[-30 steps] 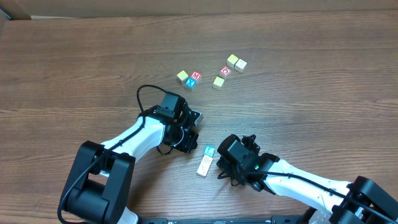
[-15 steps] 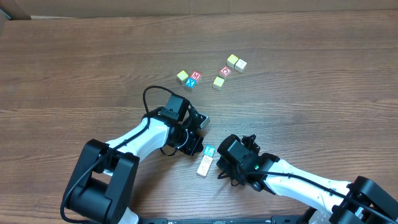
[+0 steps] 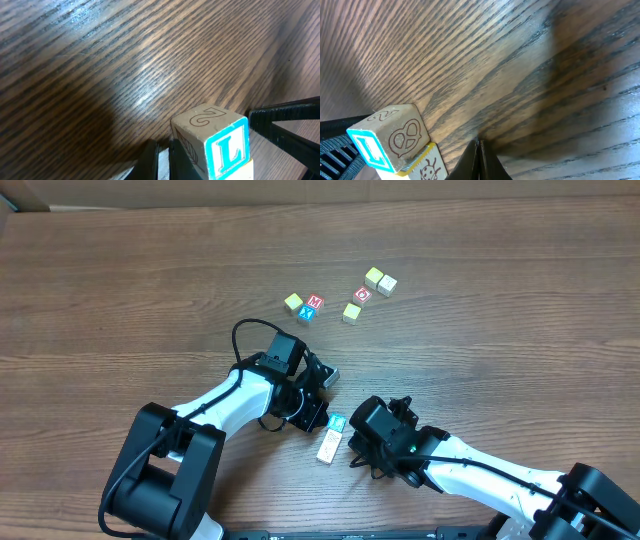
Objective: Flip 5 blocks
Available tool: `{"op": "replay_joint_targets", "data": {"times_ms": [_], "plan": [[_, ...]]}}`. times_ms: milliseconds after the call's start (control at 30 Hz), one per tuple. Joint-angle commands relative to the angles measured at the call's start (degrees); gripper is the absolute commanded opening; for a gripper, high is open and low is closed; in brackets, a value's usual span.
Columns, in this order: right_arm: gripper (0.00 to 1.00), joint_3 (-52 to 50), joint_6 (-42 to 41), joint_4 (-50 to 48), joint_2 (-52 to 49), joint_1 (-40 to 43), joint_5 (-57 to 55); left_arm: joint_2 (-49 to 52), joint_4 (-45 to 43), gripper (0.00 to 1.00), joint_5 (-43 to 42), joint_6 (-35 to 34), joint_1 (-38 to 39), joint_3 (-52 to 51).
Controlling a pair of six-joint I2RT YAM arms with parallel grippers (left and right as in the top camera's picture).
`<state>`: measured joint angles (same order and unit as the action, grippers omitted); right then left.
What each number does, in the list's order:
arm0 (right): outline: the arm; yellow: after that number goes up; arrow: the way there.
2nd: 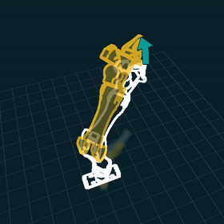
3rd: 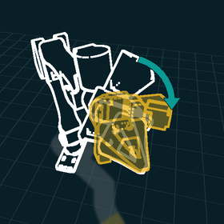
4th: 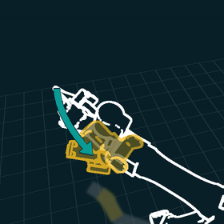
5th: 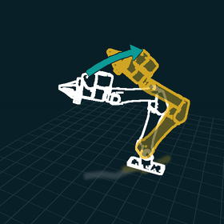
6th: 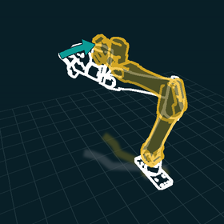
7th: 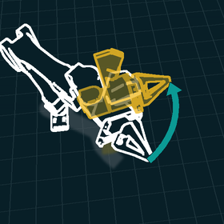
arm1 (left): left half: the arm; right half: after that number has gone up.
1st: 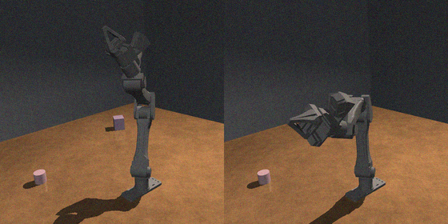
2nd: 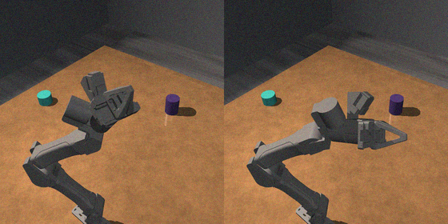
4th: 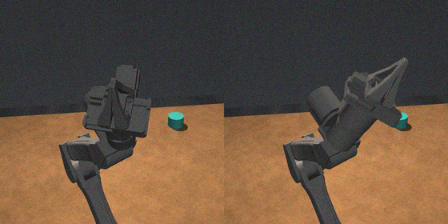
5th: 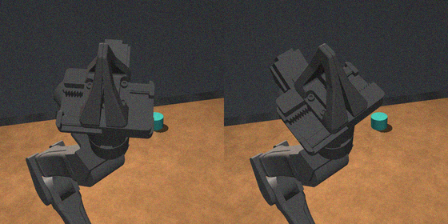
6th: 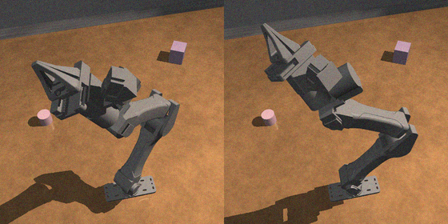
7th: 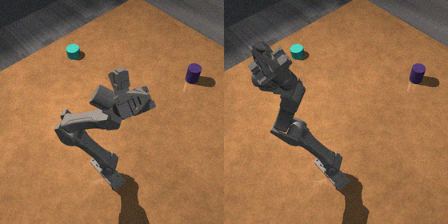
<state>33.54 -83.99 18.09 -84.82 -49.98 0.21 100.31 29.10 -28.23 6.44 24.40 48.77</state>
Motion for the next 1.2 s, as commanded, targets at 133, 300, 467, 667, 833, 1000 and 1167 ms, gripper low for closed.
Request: {"op": "replay_joint_targets", "data": {"times_ms": [133,300,467,667,833,1000,1167], "plan": [[0.04,-0.7,0.2,0.0,-0.7,-0.2,0.1,1.9,0.4,0.04,-0.3,2.4,0.8,-1.7],[0.04,-0.7,0.2,0.0,-0.7,-0.2,0.1,1.9,0.4,0.04,-0.3,2.4,0.8,-1.7],[0.04,-0.7,0.2,0.0,-0.7,-0.2,0.0,1.9,0.4,0.04,-0.3,2.6,0.8,-1.7],[0.04,-0.7,0.2,0.0,-0.7,-0.2,0.1,1.9,0.4,0.04,-0.3,3.0,0.8,-1.7],[0.04,-0.7,0.2,0.0,-0.7,-0.2,0.1,1.9,0.4,0.04,-0.4,3.3,0.8,-1.7],[0.04,-0.7,0.2,0.0,-0.7,-0.2,0.1,1.9,0.4,0.04,-0.4,3.7,0.8,-1.7],[0.04,-0.7,0.2,0.0,-0.7,-0.2,0.1,1.9,0.4,0.04,-0.4,3.9,0.8,-1.7]]}}
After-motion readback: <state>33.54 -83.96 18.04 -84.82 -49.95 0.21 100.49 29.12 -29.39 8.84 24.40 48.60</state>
